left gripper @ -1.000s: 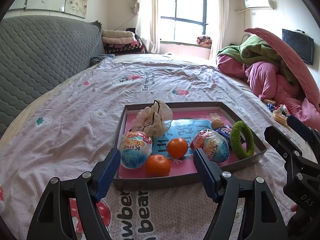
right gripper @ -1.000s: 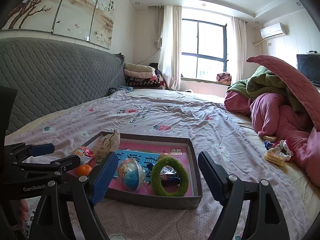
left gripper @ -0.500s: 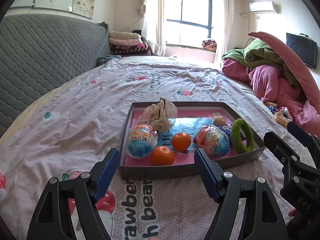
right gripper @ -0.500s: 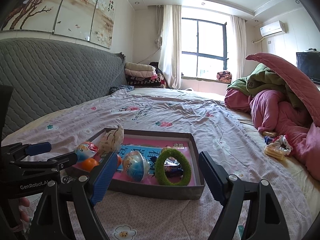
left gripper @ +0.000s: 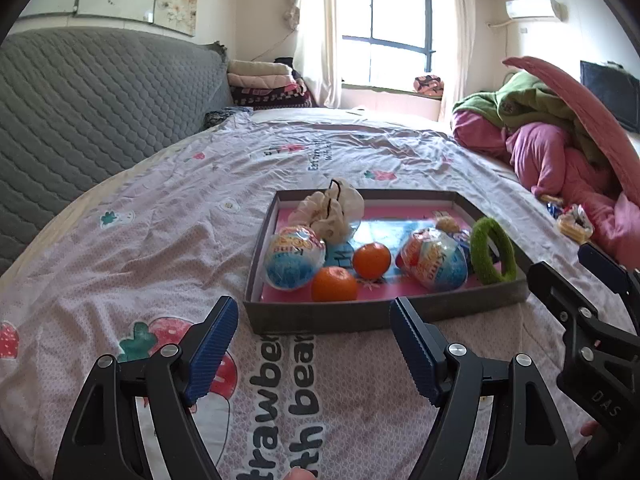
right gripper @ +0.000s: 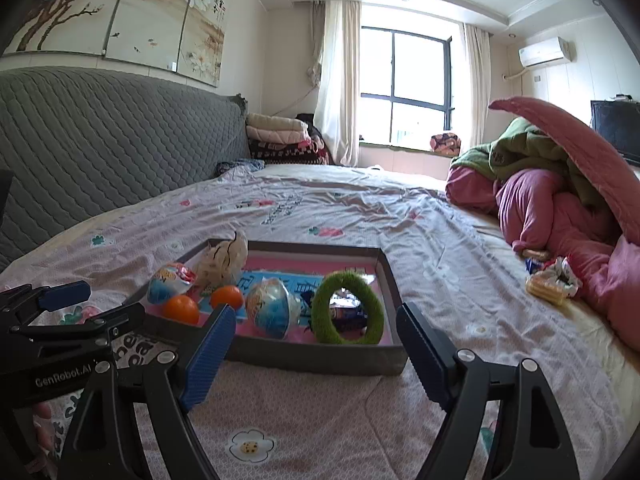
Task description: Organize objects
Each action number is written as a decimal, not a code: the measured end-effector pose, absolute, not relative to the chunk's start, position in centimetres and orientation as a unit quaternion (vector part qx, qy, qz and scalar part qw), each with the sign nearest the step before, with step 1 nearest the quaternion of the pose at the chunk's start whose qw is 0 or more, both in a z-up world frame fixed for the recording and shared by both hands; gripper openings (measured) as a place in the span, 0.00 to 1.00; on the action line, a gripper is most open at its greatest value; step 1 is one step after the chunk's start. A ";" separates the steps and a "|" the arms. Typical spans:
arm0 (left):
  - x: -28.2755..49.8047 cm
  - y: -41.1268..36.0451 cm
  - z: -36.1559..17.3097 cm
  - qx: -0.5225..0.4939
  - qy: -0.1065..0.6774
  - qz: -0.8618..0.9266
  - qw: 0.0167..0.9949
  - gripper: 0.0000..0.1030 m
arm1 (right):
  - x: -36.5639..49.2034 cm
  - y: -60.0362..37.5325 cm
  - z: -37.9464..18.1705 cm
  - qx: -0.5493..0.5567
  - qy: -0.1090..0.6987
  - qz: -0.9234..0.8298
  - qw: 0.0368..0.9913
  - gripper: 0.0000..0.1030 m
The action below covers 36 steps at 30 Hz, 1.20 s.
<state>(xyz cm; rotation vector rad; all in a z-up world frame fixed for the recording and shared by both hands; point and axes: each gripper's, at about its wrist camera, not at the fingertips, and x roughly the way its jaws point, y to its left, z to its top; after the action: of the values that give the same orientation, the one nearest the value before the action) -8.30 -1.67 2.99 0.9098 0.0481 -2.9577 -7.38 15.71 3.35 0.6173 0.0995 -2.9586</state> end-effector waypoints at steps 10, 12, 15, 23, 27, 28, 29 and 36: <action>-8.2 -1.6 2.0 0.306 0.020 -0.951 0.022 0.77 | -7.7 16.4 2.3 0.226 0.017 -0.972 0.054 0.80; -8.2 -1.7 1.8 0.309 0.021 -0.951 0.022 0.77 | -7.8 16.5 2.1 0.233 0.012 -0.971 0.055 0.80; -8.3 -1.8 1.5 0.311 0.022 -0.950 0.024 0.77 | -7.9 16.7 1.7 0.241 0.008 -0.969 0.055 0.80; -8.7 -1.9 0.3 0.328 0.025 -0.944 0.030 0.77 | -8.0 16.7 0.6 0.257 0.007 -0.965 0.053 0.80; -8.8 -1.8 -0.4 0.337 0.022 -0.941 0.033 0.77 | -8.2 17.0 0.1 0.271 -0.005 -0.961 0.058 0.80; -8.8 -1.8 -0.5 0.339 0.021 -0.940 0.034 0.77 | -8.2 17.0 0.0 0.274 -0.006 -0.960 0.057 0.80; -8.9 -1.8 -0.7 0.340 0.019 -0.939 0.035 0.77 | -8.2 17.0 -0.1 0.276 -0.006 -0.960 0.057 0.80; -9.0 -1.6 -1.5 0.349 0.012 -0.936 0.040 0.77 | -8.1 16.7 -0.9 0.288 0.002 -0.956 0.058 0.80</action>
<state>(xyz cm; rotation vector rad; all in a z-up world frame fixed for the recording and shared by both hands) -9.04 -1.57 -1.50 1.0700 0.0364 -2.8692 -8.09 16.73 -0.92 0.8730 0.0051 -2.8961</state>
